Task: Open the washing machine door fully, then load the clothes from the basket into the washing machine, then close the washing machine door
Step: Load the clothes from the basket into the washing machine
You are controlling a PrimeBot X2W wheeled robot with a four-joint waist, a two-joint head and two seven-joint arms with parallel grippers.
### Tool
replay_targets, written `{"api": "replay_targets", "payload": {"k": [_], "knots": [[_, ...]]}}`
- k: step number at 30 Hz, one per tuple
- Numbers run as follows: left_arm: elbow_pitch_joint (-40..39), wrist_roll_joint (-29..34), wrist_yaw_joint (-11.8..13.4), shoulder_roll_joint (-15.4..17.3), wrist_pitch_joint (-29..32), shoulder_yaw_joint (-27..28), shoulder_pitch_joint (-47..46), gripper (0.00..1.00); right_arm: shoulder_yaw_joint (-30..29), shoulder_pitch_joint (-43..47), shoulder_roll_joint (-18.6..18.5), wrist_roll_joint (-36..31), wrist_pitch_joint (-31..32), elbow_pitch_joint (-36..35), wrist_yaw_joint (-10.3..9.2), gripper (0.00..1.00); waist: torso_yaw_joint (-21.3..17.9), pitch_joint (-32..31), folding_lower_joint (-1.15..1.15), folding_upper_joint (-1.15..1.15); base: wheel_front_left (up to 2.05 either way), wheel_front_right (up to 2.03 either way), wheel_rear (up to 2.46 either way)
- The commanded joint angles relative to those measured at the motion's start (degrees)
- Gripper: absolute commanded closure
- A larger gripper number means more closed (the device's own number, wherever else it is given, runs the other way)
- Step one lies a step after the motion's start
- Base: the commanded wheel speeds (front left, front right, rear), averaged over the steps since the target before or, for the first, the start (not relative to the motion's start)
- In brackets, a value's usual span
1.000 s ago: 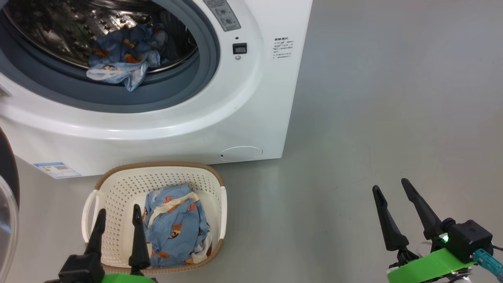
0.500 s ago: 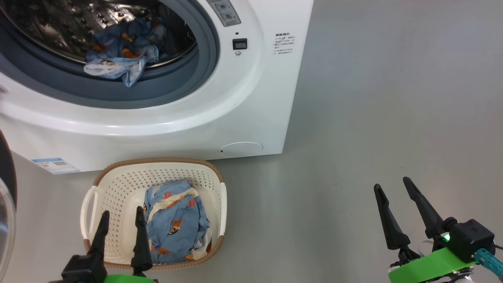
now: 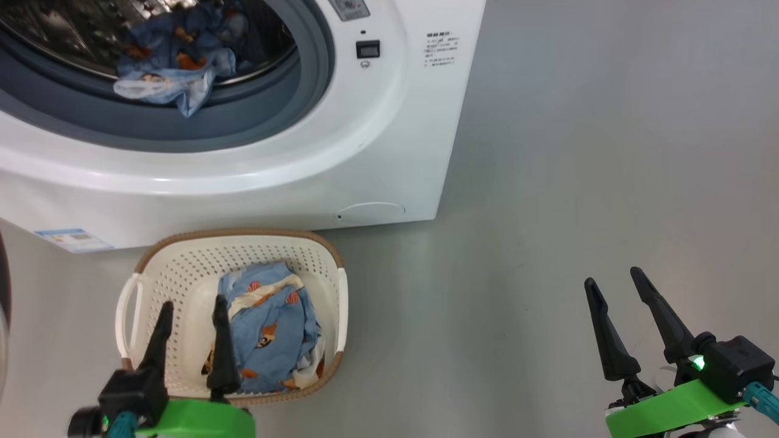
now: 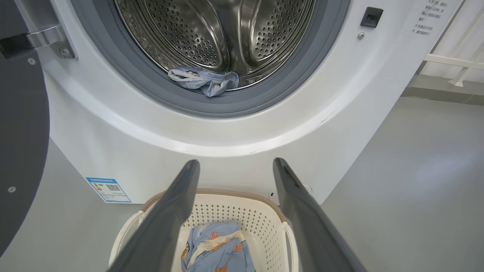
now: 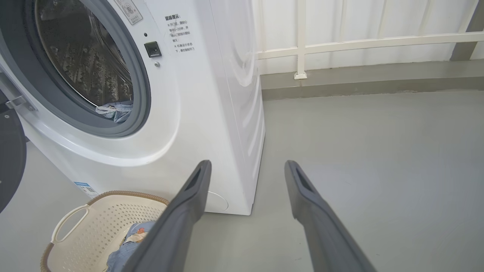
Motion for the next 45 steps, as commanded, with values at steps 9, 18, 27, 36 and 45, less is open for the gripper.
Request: {"api": "replay_targets", "payload": {"k": [9,18,27,36,45], "knots": [[3.9,1.1,-3.0,-0.4,-0.6,1.1,-10.6,0.00,0.7,-2.5,-1.2,-0.3,-0.3,-3.0,0.51,0.00,0.3,6.7,0.00,0.00,0.00,0.00,0.00],[9.3,2.0,-6.2,0.4,0.9,1.2,-25.4,0.00,0.1,-5.1,-1.6,-0.2,-0.3,-4.6,0.51,0.00,0.3,13.4,0.00,0.00,0.00,0.00,0.00],[11.0,-0.6,-9.2,3.8,8.8,3.9,-40.1,0.00,0.6,-8.5,-1.2,0.4,-0.3,-5.1,0.51,0.00,-1.3,18.9,0.00,0.00,0.00,0.00,0.00],[9.4,-2.7,-11.2,10.7,22.4,5.7,-50.4,0.00,1.5,-11.4,0.2,1.1,-0.3,-4.6,0.51,0.00,-3.6,22.5,0.00,0.00,0.00,0.00,0.00],[11.4,-3.0,-10.6,16.9,37.1,5.9,-58.7,0.00,3.4,-14.0,1.5,2.2,-0.3,-3.7,0.51,0.00,-6.5,24.7,0.00,0.00,0.00,0.00,0.00]]}}
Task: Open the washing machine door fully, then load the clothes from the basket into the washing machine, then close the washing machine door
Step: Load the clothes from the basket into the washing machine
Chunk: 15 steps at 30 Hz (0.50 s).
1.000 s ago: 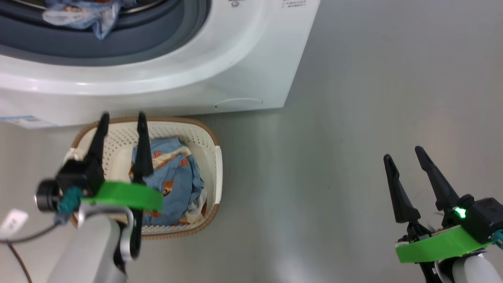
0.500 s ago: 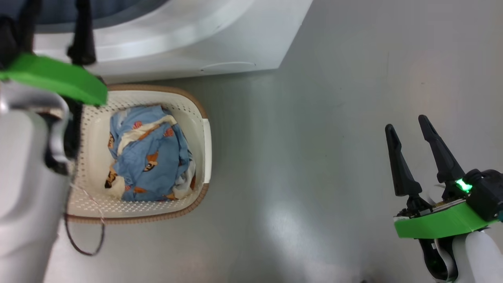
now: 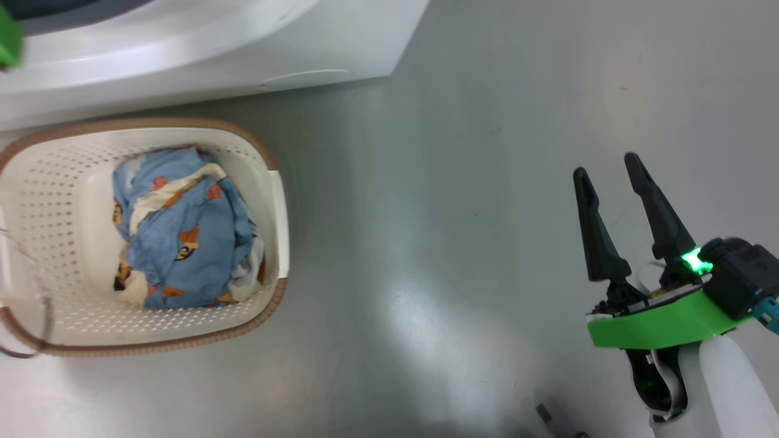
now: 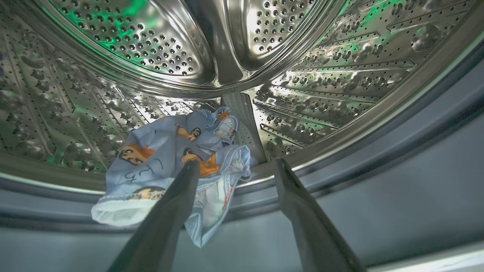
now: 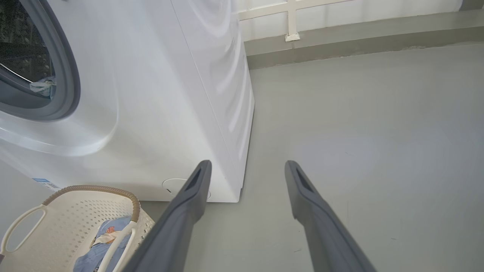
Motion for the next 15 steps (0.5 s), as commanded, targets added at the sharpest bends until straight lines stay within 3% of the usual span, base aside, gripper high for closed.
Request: {"api": "replay_targets", "payload": {"k": [1,15], "knots": [[-0.2,0.5,0.3,4.0,2.3,1.5,-2.4,0.00,1.7,0.1,0.1,0.7,-0.3,-1.0,0.51,0.00,-1.3,0.9,-0.01,0.00,0.00,0.00,0.00],[7.3,1.5,1.8,8.0,13.9,0.2,-9.1,0.00,4.0,-2.0,1.3,2.1,-0.3,-0.3,0.51,0.00,-5.3,3.1,-0.01,0.00,0.00,0.00,0.00]]}}
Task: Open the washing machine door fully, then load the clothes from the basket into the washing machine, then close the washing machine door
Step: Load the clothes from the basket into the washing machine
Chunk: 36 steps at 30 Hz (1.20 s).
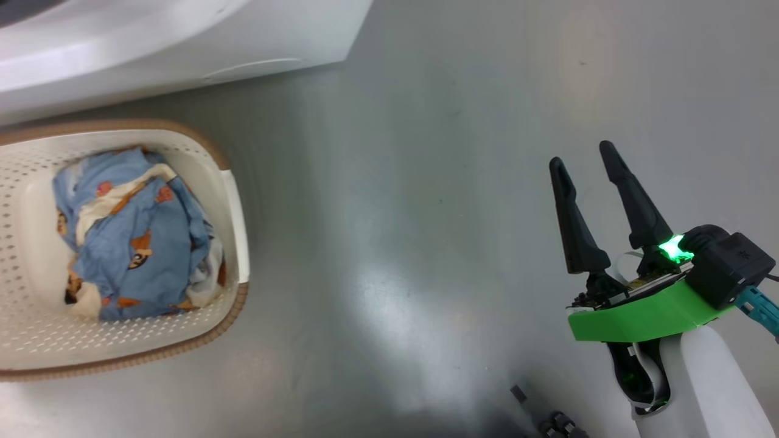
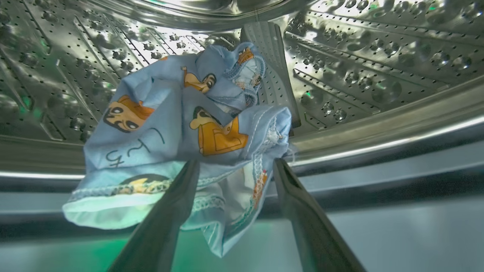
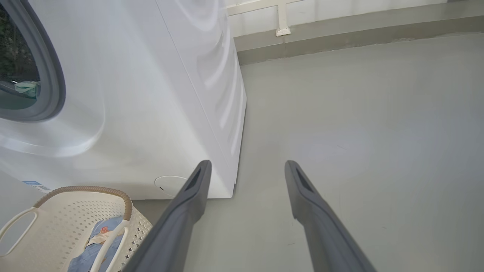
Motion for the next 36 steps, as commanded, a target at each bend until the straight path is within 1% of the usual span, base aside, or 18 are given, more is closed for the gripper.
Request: {"api": "replay_targets", "payload": {"k": [1,5,6,8,9,14,18,24,27,32,34,36], "knots": [[-0.8,1.0,0.7,3.6,0.6,1.4,-1.4,0.00,1.3,0.3,0.4,0.6,-0.3,-1.0,0.51,0.00,-0.7,0.5,-0.01,0.00,0.00,0.00,0.00],[-0.2,1.1,1.5,4.7,2.8,1.5,-1.9,0.00,1.7,0.2,0.7,0.8,-0.3,-0.9,0.51,0.00,-1.6,0.9,-0.01,0.00,0.00,0.00,0.00],[0.0,1.1,1.6,4.9,3.5,1.4,-1.9,0.34,1.7,0.1,0.7,0.8,-0.3,-0.9,0.51,0.00,-1.7,1.0,-0.01,0.00,0.00,0.00,0.00],[0.1,0.8,1.8,5.0,4.2,1.6,-2.1,0.90,1.8,0.1,0.8,0.9,-0.3,-0.9,0.51,0.00,-1.8,1.2,-0.01,0.00,0.00,0.00,0.00],[-0.1,1.1,2.0,5.3,4.0,1.5,-2.2,1.00,1.8,0.0,0.8,0.9,-0.3,-0.9,0.51,0.00,-1.9,1.3,-0.01,0.00,0.00,0.00,0.00],[-1.2,1.7,2.8,5.6,2.0,1.8,-2.7,1.00,1.9,-0.3,0.9,1.0,-0.3,-0.9,0.51,0.00,-2.1,1.9,-0.01,0.00,0.00,0.00,0.00],[-1.6,2.3,3.3,5.8,-1.3,2.4,-3.6,1.00,2.1,-0.6,1.0,1.1,-0.3,-0.9,0.51,0.00,-2.2,2.3,-0.01,0.00,0.00,0.00,0.00],[-1.9,4.4,4.8,5.7,-8.5,3.1,-5.5,1.00,2.4,-0.9,0.8,1.2,-0.3,-1.2,0.51,0.00,-2.8,3.1,-0.01,0.00,0.00,0.00,0.00],[-1.7,3.7,5.3,4.9,-12.9,4.7,-6.3,1.00,3.0,-1.3,0.8,1.4,-0.3,-1.2,0.51,0.00,-3.7,3.7,-0.01,0.00,0.00,0.00,0.00],[-0.7,4.4,5.7,5.1,-20.1,6.2,-7.3,1.00,3.4,-1.5,1.0,1.5,-0.3,-1.5,0.51,0.00,-5.3,4.9,-0.01,0.00,0.00,0.00,0.00],[0.3,4.1,5.9,4.8,-22.0,6.8,-7.4,1.00,3.4,-1.5,1.1,1.5,-0.3,-1.5,0.51,0.00,-5.8,5.2,-0.01,0.00,0.00,0.00,0.00],[0.8,4.2,5.9,4.8,-22.7,6.8,-7.5,1.00,3.4,-1.5,1.1,1.6,-0.3,-1.5,0.51,0.00,-6.1,5.4,-0.01,0.00,0.00,0.00,0.00]]}}
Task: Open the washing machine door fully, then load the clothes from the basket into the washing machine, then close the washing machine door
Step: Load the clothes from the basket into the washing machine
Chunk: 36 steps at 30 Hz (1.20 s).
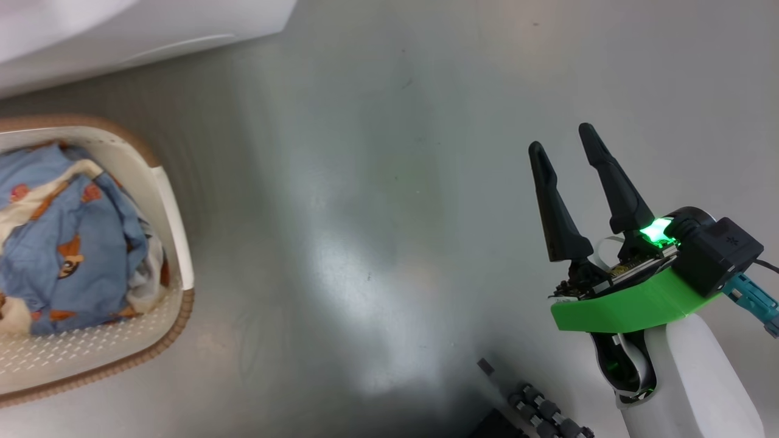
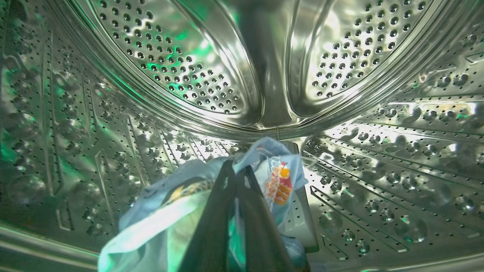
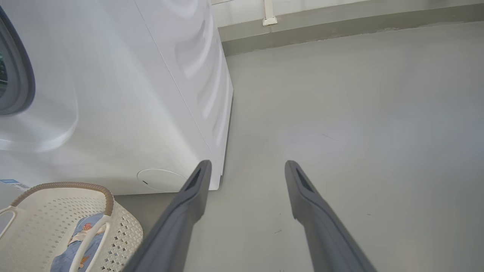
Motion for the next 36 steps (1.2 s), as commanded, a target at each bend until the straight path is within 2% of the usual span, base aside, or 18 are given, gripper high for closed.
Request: {"api": "replay_targets", "payload": {"k": [1,7,17,18,19,20,27,36], "knots": [[-0.4,0.5,0.4,2.8,-1.0,1.4,-0.9,1.00,1.2,1.2,0.0,0.3,-0.3,-1.3,0.51,0.00,-0.8,0.8,0.00,0.00,0.00,0.00,0.00],[3.1,1.0,0.3,2.8,-2.9,1.0,-1.6,1.00,1.5,1.1,0.0,0.4,-0.3,-1.5,0.51,0.00,-1.8,1.5,0.00,0.00,0.00,0.00,0.00],[7.9,-2.3,-0.9,0.6,1.3,0.8,-3.2,1.00,1.5,0.8,0.2,0.3,-0.3,-1.4,0.51,0.00,-1.7,2.2,0.00,0.00,0.00,0.00,0.00],[8.0,-2.7,-0.9,0.3,1.1,1.0,-3.2,0.67,1.5,0.7,0.2,0.3,-0.3,-1.4,0.51,0.00,-1.6,2.2,0.00,0.00,0.00,0.00,0.00],[8.0,-3.0,-1.1,0.2,0.9,1.1,-3.2,0.23,1.4,0.7,0.2,0.3,-0.3,-1.3,0.51,0.00,-1.4,2.2,0.00,0.00,0.00,0.00,0.00],[8.0,-3.3,-1.3,-0.1,0.5,1.2,-3.2,0.00,1.4,0.6,0.1,0.2,-0.3,-1.4,0.51,0.00,-1.2,2.1,0.00,0.00,0.00,0.00,0.00],[6.5,-3.9,-2.1,-1.5,-3.2,0.9,-1.6,0.00,0.7,0.6,-0.6,0.0,-0.3,-1.7,0.51,0.00,0.8,0.8,0.00,0.00,0.00,0.00,0.00],[3.7,-2.3,-1.2,-2.3,-9.0,-0.5,3.8,0.00,-0.6,1.4,-1.5,-0.7,-0.3,-2.2,0.51,0.00,3.6,-2.1,0.00,0.00,0.00,0.00,0.00]]}}
